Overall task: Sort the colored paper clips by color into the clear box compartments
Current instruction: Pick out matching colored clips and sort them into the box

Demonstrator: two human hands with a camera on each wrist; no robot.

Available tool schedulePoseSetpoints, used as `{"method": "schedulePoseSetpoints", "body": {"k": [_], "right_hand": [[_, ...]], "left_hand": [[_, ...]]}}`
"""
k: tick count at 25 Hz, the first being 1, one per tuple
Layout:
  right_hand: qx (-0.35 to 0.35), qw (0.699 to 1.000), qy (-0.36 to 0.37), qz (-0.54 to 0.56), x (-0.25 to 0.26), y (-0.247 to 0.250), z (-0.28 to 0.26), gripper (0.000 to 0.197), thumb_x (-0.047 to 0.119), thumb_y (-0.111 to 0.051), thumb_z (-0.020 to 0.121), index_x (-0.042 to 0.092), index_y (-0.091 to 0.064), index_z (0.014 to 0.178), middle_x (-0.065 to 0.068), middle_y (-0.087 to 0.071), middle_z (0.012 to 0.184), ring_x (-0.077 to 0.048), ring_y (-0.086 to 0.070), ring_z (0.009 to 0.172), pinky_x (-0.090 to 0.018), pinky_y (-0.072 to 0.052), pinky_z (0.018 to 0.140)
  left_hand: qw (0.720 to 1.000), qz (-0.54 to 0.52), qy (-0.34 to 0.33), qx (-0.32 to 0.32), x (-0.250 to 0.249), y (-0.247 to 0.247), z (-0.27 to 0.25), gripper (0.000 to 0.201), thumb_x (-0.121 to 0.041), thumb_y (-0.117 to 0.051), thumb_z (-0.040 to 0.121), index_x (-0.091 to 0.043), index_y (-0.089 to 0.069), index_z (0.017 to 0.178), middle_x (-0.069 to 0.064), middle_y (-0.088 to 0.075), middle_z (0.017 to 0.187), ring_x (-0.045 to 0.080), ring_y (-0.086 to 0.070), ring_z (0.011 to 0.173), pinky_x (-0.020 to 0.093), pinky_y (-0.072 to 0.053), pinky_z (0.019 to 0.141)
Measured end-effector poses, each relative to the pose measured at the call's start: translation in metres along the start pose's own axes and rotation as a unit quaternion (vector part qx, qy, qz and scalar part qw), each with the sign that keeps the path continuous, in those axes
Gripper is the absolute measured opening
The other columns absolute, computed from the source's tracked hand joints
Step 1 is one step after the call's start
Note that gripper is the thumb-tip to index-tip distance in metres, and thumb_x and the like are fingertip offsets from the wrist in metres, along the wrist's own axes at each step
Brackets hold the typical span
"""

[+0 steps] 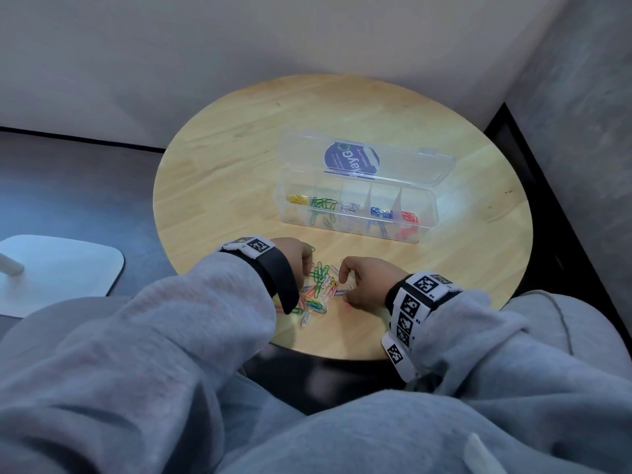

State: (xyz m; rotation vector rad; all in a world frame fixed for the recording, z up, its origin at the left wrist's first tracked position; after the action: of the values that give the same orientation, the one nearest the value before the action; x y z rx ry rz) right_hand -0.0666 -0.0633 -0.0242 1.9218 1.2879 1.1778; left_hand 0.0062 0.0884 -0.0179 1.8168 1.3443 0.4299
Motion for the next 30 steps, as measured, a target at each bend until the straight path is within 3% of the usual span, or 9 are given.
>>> {"method": "schedulePoseSetpoints", "body": {"k": [2, 8, 11, 14, 16, 19, 23, 26, 30], "right_hand": [[0.001, 1.0, -0.002, -0.001, 0.001, 0.001, -0.001, 0.02, 0.019, -0.067, 0.075, 0.027, -0.052, 0.084, 0.011, -0.042, 0.064, -0.014, -0.045, 0.068, -0.024, -0.035, 0.054], [0.017, 1.0, -0.003, -0.006, 0.005, 0.001, -0.005, 0.01, 0.012, -0.057, 0.077, 0.021, -0.061, 0.078, 0.011, -0.049, 0.065, -0.014, -0.05, 0.069, -0.018, -0.036, 0.052], [0.026, 1.0, -0.007, -0.01, 0.003, 0.004, -0.008, 0.008, 0.014, -0.054, 0.079, 0.02, -0.058, 0.076, 0.006, -0.053, 0.071, -0.015, -0.05, 0.071, -0.018, -0.035, 0.051], [-0.003, 0.997, -0.01, 0.083, -0.005, 0.003, -0.004, 0.011, 0.013, -0.051, 0.08, 0.019, -0.053, 0.071, 0.003, -0.053, 0.069, -0.013, -0.051, 0.067, -0.021, -0.04, 0.058], [0.014, 0.972, -0.033, 0.231, -0.007, 0.002, 0.0, 0.016, 0.009, -0.051, 0.082, 0.016, -0.05, 0.068, -0.004, -0.057, 0.07, -0.013, -0.055, 0.06, -0.02, -0.042, 0.055], [0.081, 0.893, -0.059, 0.44, -0.002, 0.001, 0.002, 0.027, -0.005, -0.047, 0.085, 0.012, -0.043, 0.064, -0.013, -0.054, 0.066, -0.018, -0.046, 0.048, -0.023, -0.034, 0.044], [0.086, 0.851, -0.053, 0.515, 0.004, 0.0, 0.001, 0.031, -0.013, -0.036, 0.086, 0.011, -0.052, 0.075, -0.011, -0.053, 0.06, -0.012, -0.047, 0.037, -0.017, -0.035, 0.035], [0.111, 0.874, -0.054, 0.469, 0.006, -0.004, 0.004, 0.039, -0.009, -0.031, 0.085, 0.013, -0.063, 0.079, -0.008, -0.043, 0.055, -0.017, -0.035, 0.044, -0.021, -0.029, 0.041], [0.127, 0.902, -0.076, 0.405, 0.015, -0.003, 0.006, 0.026, -0.002, -0.038, 0.082, 0.015, -0.05, 0.066, -0.01, -0.043, 0.061, -0.016, -0.035, 0.048, -0.022, -0.025, 0.045]], "left_hand": [[1.0, 0.004, -0.001, -0.008, -0.001, -0.002, 0.0, 0.028, -0.012, -0.071, 0.071, -0.025, -0.047, 0.064, -0.011, -0.052, 0.072, 0.017, -0.052, 0.078, 0.019, -0.033, 0.05], [0.999, 0.02, 0.021, 0.045, -0.01, -0.004, -0.001, 0.01, -0.017, -0.073, 0.063, -0.018, -0.069, 0.073, 0.001, -0.073, 0.086, 0.018, -0.059, 0.072, 0.028, -0.05, 0.068], [0.998, 0.018, 0.037, 0.049, -0.009, -0.007, 0.002, 0.023, -0.019, -0.074, 0.061, -0.013, -0.074, 0.083, 0.004, -0.073, 0.086, 0.019, -0.06, 0.07, 0.03, -0.053, 0.067], [0.999, -0.002, 0.039, 0.037, -0.006, -0.006, -0.003, 0.005, -0.02, -0.069, 0.068, -0.016, -0.067, 0.07, 0.004, -0.067, 0.075, 0.019, -0.056, 0.068, 0.029, -0.051, 0.065], [0.997, -0.048, 0.048, 0.021, -0.002, 0.0, -0.01, 0.012, -0.018, -0.061, 0.075, -0.021, -0.057, 0.063, -0.001, -0.056, 0.068, 0.018, -0.05, 0.067, 0.026, -0.043, 0.064], [0.987, -0.148, 0.058, 0.022, 0.007, 0.014, -0.019, 0.013, -0.019, -0.066, 0.08, -0.018, -0.058, 0.07, -0.001, -0.052, 0.063, 0.017, -0.047, 0.064, 0.024, -0.038, 0.063], [0.926, -0.372, 0.064, 0.017, 0.017, 0.025, -0.023, 0.033, 0.001, -0.054, 0.086, -0.01, -0.041, 0.058, 0.008, -0.041, 0.065, 0.016, -0.032, 0.05, 0.021, -0.027, 0.051], [0.878, -0.471, 0.079, -0.004, 0.021, 0.031, -0.028, 0.035, 0.006, -0.043, 0.088, -0.009, -0.035, 0.058, 0.006, -0.036, 0.065, 0.012, -0.032, 0.046, 0.015, -0.029, 0.041], [0.843, -0.531, 0.081, -0.024, 0.028, 0.038, -0.036, 0.034, 0.005, -0.039, 0.089, -0.009, -0.034, 0.059, 0.006, -0.035, 0.066, 0.013, -0.029, 0.052, 0.012, -0.027, 0.034]]}}
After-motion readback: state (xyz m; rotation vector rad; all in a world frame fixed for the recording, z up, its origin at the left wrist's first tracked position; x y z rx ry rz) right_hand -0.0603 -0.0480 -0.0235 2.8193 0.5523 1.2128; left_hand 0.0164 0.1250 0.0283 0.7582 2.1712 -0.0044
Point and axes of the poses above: each hand's wrist, its own z-axis towards the middle knuckle, its own y-axis out of the back of the hand, x = y × z, the point moved 1 cm from there along z, towards the middle knuckle
